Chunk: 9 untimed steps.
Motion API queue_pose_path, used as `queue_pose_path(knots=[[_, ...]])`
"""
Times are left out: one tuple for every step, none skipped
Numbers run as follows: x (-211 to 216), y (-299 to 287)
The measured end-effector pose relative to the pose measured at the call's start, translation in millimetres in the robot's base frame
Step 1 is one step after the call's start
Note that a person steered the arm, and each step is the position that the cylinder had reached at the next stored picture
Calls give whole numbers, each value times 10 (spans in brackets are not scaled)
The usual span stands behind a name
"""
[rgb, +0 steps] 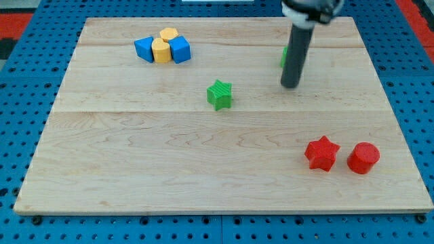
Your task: Separate the yellow blocks from blue blocks
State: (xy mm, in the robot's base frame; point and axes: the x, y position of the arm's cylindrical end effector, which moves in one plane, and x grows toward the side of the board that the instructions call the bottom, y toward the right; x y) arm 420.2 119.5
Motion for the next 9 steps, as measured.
queue_pose_path(knots=[[207,-760],[161,-1643],[-103,-1655],[-201,-1271],[-152,-1093],[-292,-570],[-579,-81],[-1039,-620],[-1664,-826]])
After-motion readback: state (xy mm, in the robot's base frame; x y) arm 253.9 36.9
